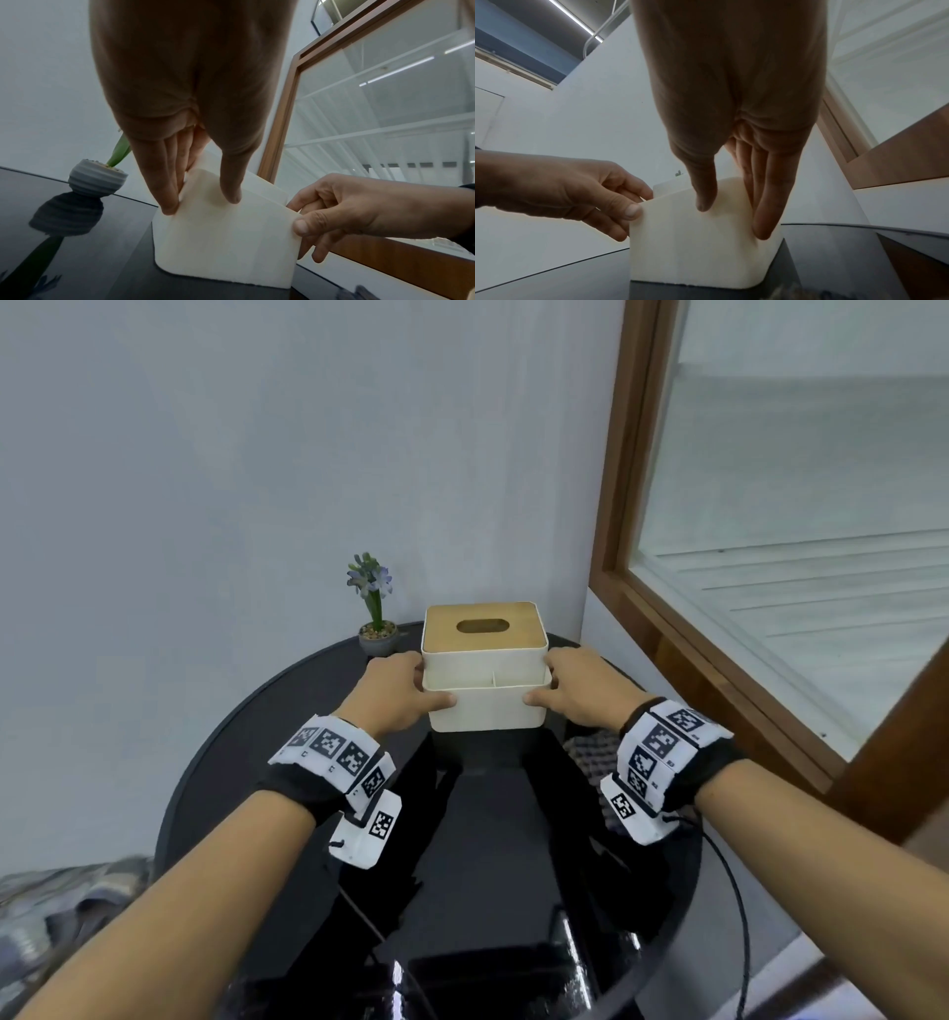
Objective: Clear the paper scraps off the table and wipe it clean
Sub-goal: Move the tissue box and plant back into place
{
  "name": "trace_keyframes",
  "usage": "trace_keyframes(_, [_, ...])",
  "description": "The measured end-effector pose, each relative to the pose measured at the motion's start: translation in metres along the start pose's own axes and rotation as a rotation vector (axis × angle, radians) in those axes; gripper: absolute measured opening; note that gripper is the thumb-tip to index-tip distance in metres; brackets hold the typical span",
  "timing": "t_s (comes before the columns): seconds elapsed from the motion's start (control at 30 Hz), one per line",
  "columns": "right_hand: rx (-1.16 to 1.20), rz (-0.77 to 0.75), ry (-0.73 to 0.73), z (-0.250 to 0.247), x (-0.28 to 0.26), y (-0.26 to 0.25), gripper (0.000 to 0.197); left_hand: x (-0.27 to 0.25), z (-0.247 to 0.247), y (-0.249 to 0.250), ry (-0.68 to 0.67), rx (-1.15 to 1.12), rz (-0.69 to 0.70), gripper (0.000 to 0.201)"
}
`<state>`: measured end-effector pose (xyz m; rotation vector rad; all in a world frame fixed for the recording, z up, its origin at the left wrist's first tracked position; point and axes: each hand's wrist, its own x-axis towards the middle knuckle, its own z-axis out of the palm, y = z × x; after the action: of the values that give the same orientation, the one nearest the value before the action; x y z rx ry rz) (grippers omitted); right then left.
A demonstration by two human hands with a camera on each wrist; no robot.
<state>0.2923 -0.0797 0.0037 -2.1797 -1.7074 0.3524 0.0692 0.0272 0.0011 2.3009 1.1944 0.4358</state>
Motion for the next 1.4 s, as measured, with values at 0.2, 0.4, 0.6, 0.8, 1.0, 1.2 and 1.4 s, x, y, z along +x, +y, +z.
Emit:
trace_keyframes(0.2, [0.039,-0.043,0.006,0.001,-0.054,-0.005,0.039,-0.039,0.002,0.007,-0.019,0.016,0.005,0.055])
trace_keyframes(0.4, [0.062,-0.037,0.013,0.006,-0.086,-0.011,0.036,-0.067,0.005,0.012,-0.032,-0.02,0.007,0.057])
trace_keyframes(0.6, [0.037,-0.033,0.023,0.008,-0.101,-0.013,0.035,-0.085,0.007,0.013,-0.025,-0.027,-0.005,0.055])
trace_keyframes(0.8, [0.067,-0.011,0.016,0.011,-0.107,-0.013,0.044,-0.09,0.009,0.01,-0.047,0.029,-0.023,0.056])
trace_keyframes(1.0, [0.191,0.068,0.022,0.014,-0.104,-0.009,0.086,-0.087,0.013,0.008,-0.054,-0.015,-0.046,0.075])
trace_keyframes(1.2, [0.195,0.057,0.01,0.017,-0.102,-0.012,0.086,-0.082,0.016,0.008,-0.05,-0.078,-0.053,0.08])
trace_keyframes(1.4, [0.182,0.061,0.011,0.02,-0.103,-0.013,0.08,-0.08,0.014,0.009,-0.046,-0.062,-0.05,0.074])
